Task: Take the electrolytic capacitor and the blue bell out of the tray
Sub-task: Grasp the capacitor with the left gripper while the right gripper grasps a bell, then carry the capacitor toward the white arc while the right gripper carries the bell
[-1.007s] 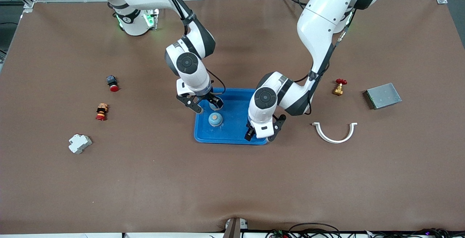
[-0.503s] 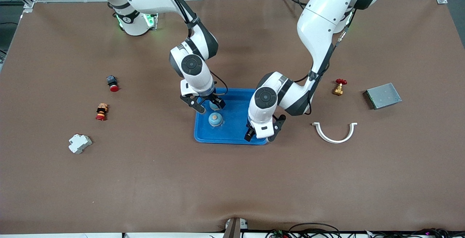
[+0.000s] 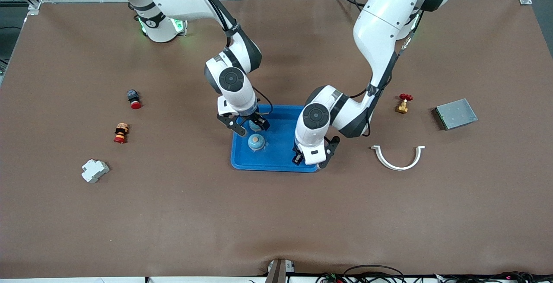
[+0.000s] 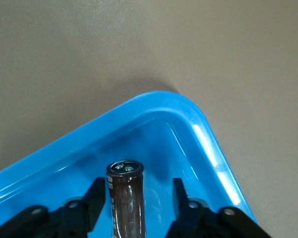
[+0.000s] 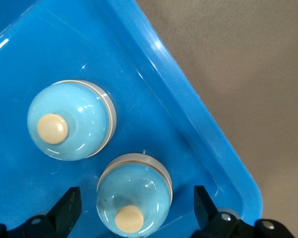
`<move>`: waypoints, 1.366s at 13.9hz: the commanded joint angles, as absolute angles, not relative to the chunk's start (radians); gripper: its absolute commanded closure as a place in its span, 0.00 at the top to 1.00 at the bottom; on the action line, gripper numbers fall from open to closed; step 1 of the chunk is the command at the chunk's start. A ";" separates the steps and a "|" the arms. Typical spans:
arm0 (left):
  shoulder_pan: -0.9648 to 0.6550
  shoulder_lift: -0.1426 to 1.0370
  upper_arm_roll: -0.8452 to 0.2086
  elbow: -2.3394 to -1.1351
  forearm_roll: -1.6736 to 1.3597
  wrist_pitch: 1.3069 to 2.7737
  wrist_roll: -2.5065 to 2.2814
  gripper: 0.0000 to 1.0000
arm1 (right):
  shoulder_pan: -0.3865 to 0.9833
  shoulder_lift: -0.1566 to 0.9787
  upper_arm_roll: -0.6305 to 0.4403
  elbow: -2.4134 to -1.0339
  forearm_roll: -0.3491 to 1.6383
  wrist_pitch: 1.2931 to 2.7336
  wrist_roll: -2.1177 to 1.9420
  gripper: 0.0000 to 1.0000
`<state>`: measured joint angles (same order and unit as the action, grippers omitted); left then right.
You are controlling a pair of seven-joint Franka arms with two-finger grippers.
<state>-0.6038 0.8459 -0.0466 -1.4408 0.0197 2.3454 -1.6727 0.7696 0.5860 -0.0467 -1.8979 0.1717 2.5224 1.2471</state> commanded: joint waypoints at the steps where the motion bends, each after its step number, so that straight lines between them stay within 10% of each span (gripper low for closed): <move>1: -0.614 0.859 -0.037 -1.419 0.041 2.352 -1.703 0.20 | 0.795 0.615 -0.058 -1.870 0.189 2.537 1.262 1.00; 3: -0.614 0.859 -0.037 -1.419 0.041 2.352 -1.703 0.00 | 0.801 0.624 -0.057 -1.861 0.187 2.539 1.262 0.71; 5: -0.614 0.856 -0.037 -1.420 0.041 2.352 -1.703 0.00 | 0.808 0.626 -0.058 -1.856 0.186 2.542 1.261 0.00; 19: -0.526 0.596 -0.049 -1.451 0.026 2.131 -1.501 0.00 | 0.706 0.385 -0.063 -1.845 0.207 2.180 1.094 0.00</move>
<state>-0.5576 0.6789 -0.0384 -1.4029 0.0214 2.2044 -1.5699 0.7628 0.4544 -0.0678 -1.8070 0.1809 2.2403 1.1858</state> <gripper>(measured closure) 0.692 0.352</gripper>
